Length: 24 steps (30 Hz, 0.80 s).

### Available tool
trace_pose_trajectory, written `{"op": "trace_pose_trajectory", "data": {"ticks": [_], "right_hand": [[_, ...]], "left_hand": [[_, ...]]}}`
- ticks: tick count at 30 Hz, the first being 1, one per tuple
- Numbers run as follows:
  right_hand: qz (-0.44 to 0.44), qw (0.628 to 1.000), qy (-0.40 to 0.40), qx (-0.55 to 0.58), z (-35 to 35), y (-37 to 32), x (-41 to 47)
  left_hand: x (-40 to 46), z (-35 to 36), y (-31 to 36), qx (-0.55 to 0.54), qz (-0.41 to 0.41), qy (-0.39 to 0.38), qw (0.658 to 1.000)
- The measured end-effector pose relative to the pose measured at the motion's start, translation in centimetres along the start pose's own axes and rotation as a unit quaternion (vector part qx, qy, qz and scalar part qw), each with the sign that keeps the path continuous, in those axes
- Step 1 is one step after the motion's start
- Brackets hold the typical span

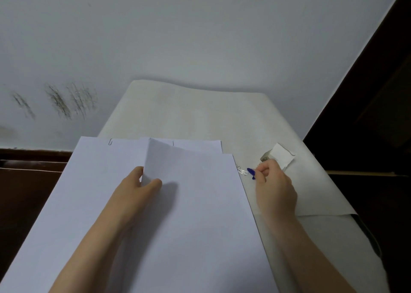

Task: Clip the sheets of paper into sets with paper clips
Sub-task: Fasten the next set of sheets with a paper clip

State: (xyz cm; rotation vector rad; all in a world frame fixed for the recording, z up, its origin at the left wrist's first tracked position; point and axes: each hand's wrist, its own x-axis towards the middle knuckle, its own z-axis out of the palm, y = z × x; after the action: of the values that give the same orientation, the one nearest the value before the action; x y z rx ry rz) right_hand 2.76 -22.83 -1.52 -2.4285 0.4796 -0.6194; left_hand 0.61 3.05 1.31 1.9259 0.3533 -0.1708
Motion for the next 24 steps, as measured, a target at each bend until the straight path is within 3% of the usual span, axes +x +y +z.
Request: {"op": "trace_pose_trajectory", "data": {"ticks": [5, 12, 18, 21, 24], "right_hand": [[-0.057, 0.989, 0.012, 0.133, -0.4, -0.8, 0.2], [-0.085, 0.960, -0.056, 0.259, -0.1, -2.1, -0.5], [-0.219, 0.937, -0.113, 0.247, 0.2, -3.1, -1.0], [-0.239, 0.926, -0.174, 0.236, 0.9, -2.9, -1.2], [-0.221, 0.927, -0.175, 0.246, 1.5, -2.9, -1.3]], "left_hand": [[-0.3, 0.2, 0.1, -0.007, 0.009, -0.018, 1.000], [-1.0, 0.4, 0.4, -0.007, 0.035, -0.103, 0.994], [-1.6, 0.4, 0.6, 0.034, 0.071, -0.182, 0.980], [-1.7, 0.6, 0.7, 0.043, 0.086, -0.181, 0.979], [-1.6, 0.7, 0.5, 0.049, 0.093, -0.174, 0.979]]}}
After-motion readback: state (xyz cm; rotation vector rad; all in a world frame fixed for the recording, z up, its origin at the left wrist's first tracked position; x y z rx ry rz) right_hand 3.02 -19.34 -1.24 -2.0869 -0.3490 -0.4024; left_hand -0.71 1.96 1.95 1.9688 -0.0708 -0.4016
